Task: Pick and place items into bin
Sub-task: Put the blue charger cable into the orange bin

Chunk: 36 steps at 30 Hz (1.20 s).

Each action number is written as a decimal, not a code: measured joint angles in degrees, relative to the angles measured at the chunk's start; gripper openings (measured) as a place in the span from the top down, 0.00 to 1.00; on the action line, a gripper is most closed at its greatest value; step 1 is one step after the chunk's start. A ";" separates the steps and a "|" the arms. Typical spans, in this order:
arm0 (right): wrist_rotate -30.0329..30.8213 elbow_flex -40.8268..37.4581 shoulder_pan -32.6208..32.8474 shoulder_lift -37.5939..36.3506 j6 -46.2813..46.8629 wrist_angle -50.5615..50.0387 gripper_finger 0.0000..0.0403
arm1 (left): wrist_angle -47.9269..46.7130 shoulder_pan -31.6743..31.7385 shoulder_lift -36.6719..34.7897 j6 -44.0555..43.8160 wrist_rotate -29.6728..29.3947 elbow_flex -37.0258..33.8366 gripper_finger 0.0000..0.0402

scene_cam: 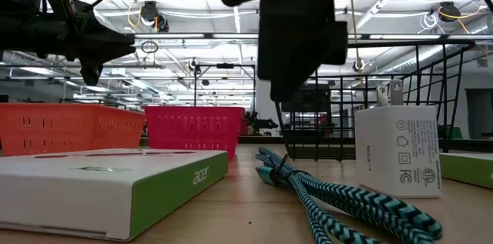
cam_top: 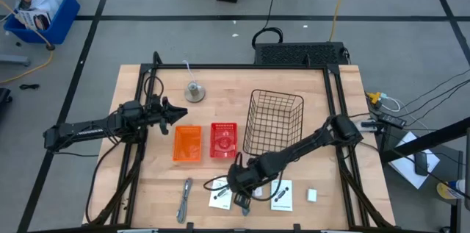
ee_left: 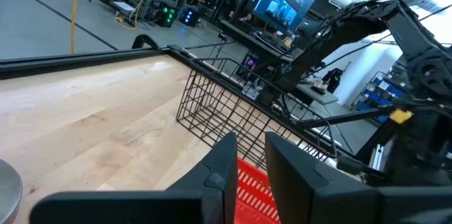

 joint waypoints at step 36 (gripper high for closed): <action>3.78 8.46 -0.86 8.57 10.71 -11.52 0.72 | 0.02 0.00 0.00 0.00 0.02 0.00 0.81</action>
